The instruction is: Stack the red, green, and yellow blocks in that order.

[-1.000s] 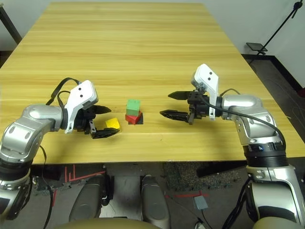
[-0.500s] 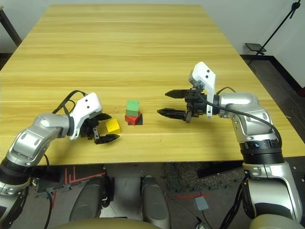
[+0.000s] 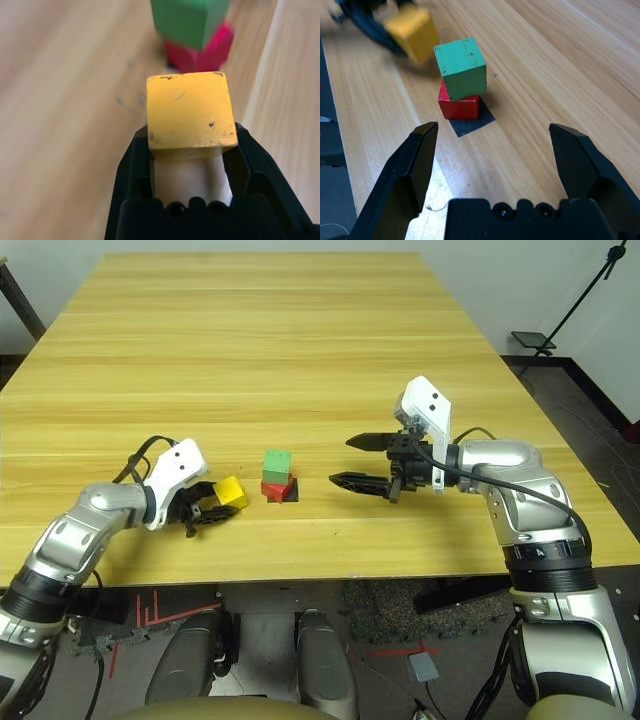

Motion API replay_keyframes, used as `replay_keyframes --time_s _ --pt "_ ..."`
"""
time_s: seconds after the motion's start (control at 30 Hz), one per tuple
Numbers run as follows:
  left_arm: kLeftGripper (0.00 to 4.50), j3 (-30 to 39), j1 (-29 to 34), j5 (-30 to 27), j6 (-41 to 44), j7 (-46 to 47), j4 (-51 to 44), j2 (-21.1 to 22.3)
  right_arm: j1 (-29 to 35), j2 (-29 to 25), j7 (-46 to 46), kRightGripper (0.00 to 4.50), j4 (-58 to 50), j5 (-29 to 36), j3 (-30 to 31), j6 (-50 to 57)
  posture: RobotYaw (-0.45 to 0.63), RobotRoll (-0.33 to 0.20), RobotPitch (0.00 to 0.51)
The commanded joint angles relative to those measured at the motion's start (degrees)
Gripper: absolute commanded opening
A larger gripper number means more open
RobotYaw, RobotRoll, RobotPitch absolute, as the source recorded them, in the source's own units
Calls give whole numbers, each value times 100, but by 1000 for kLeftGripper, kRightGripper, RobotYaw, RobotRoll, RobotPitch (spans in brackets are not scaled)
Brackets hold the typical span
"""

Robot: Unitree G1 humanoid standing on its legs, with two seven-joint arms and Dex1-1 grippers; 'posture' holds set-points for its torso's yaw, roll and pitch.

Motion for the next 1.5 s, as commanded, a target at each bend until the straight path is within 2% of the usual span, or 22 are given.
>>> replay_keyframes --time_s 0.03,0.13,0.2,0.3,0.4,0.57,0.73,1.5 --pt "2050 134 -669 -491 797 -277 -520 182 86 -51 -11 4500 -52 12 -73 24 234 -59 83" --pt "2050 -52 -1488 -788 1506 -553 -526 366 148 -61 12 4500 -37 0 -57 13 242 -44 86" --pt "2050 -321 -1994 -931 1882 -704 -278 316 192 -78 46 4500 -33 -15 -31 -2 244 -35 85" --pt "2050 -822 -2542 -895 1943 -888 260 139 221 -47 18 4500 -80 -8 -15 11 238 -28 87" --pt "2050 -1188 -2812 -700 1584 -925 990 -233 267 -6 -29 4500 -170 21 -11 61 229 -25 92" --pt "2050 -1381 -2959 -529 1219 -905 1650 -645 377 -13 -85 4500 -347 74 -64 178 214 -22 96" --pt "2050 -1408 -2953 -297 782 -866 2039 -867 437 -27 -130 4500 -474 106 -110 272 204 -24 103" --pt "2050 -1343 -2699 76 130 -932 2481 -1126 489 -77 -280 4500 -663 243 -164 490 183 -28 128"
